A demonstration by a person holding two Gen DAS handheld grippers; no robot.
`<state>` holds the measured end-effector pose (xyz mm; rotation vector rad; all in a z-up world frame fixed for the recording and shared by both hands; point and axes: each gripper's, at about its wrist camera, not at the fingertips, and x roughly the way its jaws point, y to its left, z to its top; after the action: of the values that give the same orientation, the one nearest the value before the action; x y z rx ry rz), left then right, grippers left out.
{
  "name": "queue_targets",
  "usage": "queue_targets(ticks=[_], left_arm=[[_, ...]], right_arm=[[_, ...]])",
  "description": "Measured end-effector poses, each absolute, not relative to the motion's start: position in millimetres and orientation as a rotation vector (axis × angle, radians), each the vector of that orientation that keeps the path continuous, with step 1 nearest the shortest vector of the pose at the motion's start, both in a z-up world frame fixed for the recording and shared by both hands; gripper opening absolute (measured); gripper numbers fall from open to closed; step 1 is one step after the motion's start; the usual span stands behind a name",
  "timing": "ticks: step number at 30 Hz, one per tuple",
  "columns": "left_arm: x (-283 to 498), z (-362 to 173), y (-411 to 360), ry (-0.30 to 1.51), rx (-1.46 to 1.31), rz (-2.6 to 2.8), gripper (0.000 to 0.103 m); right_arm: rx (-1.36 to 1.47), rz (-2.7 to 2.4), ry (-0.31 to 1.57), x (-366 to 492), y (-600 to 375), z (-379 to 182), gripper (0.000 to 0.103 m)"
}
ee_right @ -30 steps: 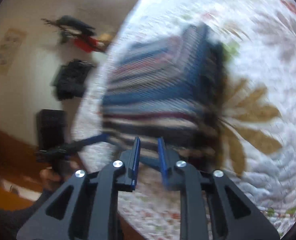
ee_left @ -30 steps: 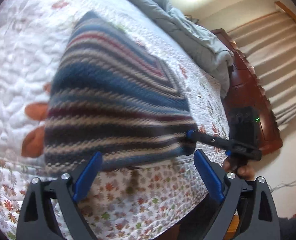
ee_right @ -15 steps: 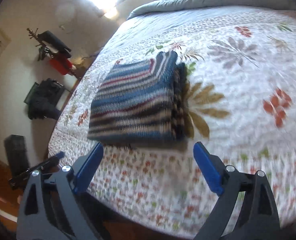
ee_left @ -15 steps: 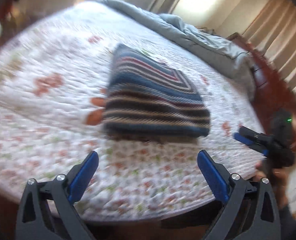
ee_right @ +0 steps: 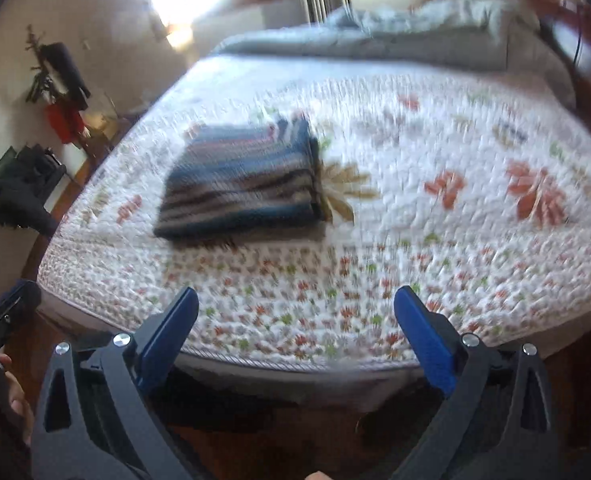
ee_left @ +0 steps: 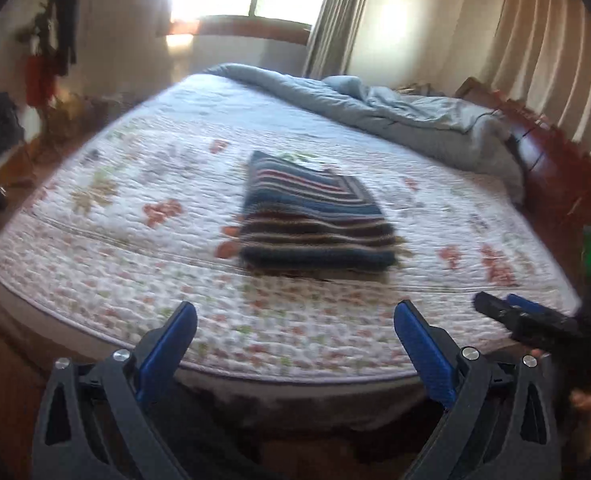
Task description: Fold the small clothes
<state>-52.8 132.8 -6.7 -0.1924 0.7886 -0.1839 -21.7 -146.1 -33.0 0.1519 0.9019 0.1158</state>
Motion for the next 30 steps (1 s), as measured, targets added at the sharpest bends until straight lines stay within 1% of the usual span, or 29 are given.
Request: queue_targets(ticks=[5, 10, 21, 30], left_arm=[[-59, 12, 106, 0.774, -0.064, -0.148, 0.099], [-51, 4, 102, 0.837, -0.131, -0.198, 0.099], [-31, -8, 100, 0.896, -0.079, -0.098, 0.099], [-25, -3, 102, 0.912, -0.082, -0.036, 0.099]], right_arm=[[0.101, 0.126, 0.806, -40, -133, 3, 0.098], [0.076, 0.122, 0.749, -48, -130, 16, 0.098], [0.071, 0.148, 0.758, -41, -129, 12, 0.098], [0.003, 0.146, 0.77, -23, -114, 6, 0.098]])
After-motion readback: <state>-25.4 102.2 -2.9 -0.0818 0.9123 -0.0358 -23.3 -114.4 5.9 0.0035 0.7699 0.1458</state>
